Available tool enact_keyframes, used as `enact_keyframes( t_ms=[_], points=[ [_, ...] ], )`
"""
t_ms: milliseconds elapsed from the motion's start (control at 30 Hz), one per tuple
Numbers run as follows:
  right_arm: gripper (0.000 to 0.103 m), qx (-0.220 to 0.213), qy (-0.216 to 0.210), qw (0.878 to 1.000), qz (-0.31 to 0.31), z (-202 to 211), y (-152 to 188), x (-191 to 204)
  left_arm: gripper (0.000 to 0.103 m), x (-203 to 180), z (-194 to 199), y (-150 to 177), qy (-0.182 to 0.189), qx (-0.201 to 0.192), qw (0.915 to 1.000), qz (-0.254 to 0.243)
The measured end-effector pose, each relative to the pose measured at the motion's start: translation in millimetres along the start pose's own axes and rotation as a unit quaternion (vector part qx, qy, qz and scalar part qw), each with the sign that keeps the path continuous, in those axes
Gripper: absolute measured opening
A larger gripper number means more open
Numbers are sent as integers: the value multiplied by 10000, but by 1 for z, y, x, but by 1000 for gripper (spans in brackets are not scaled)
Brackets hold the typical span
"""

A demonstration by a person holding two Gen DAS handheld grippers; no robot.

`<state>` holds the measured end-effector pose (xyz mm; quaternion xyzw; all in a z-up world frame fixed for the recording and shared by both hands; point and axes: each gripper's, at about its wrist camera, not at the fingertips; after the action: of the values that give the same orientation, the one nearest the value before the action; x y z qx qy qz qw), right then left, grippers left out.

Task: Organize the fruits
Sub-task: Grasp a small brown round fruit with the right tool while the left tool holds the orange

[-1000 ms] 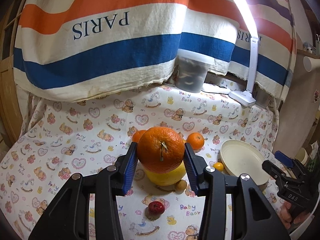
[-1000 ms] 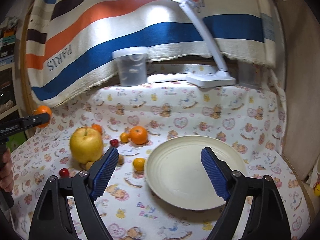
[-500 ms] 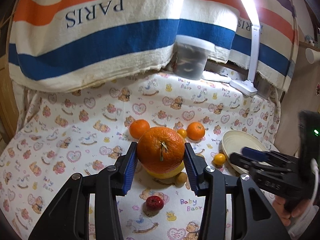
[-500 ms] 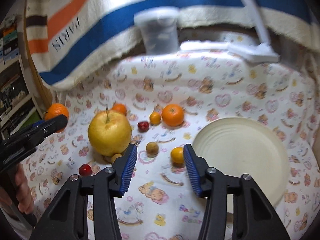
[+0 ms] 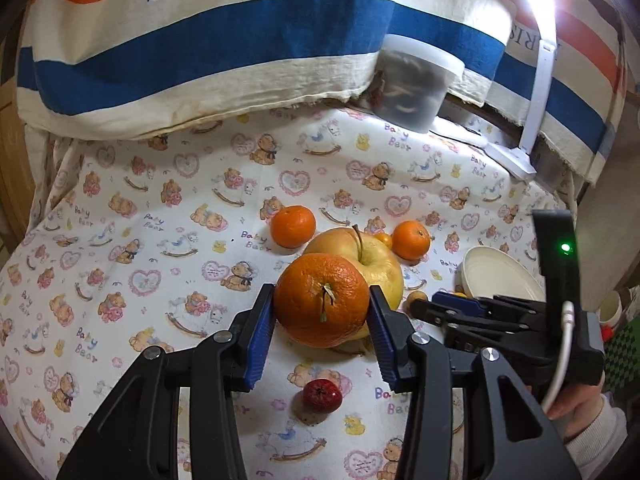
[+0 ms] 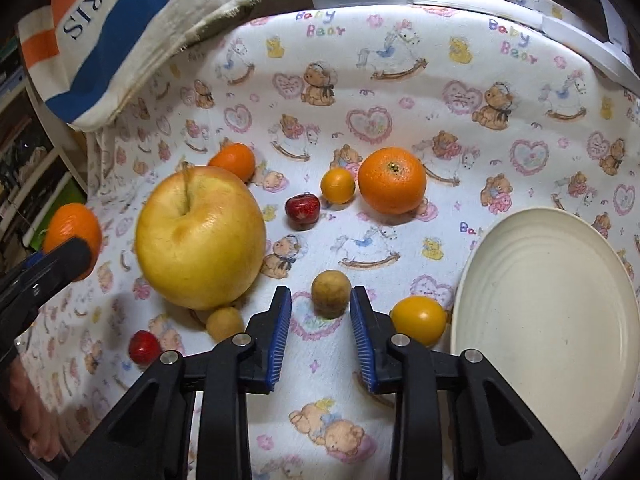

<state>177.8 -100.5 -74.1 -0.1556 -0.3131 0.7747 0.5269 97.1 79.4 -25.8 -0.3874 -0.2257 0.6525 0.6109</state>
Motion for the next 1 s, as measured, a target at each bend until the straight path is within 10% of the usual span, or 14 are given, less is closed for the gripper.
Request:
enact_keyframes(
  t_ms=[433,1000],
  points=[
    [24,-181,285,9994,67,-13,1,7,44,-8,13,0,-75,-400,9991,-144],
    [24,-1438,537,9873,412,84,30,32,44,-19,56,1,43,-1327,9910,-195]
  ],
)
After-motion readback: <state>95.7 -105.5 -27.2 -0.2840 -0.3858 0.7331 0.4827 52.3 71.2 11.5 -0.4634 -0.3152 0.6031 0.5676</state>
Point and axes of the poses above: each gripper's, at about its wrist camera, not at the fingertips, and z roughly against the way its jaws point, x to its left, y to its underside, and after that the axes turned 3 degrees about z, right-handed
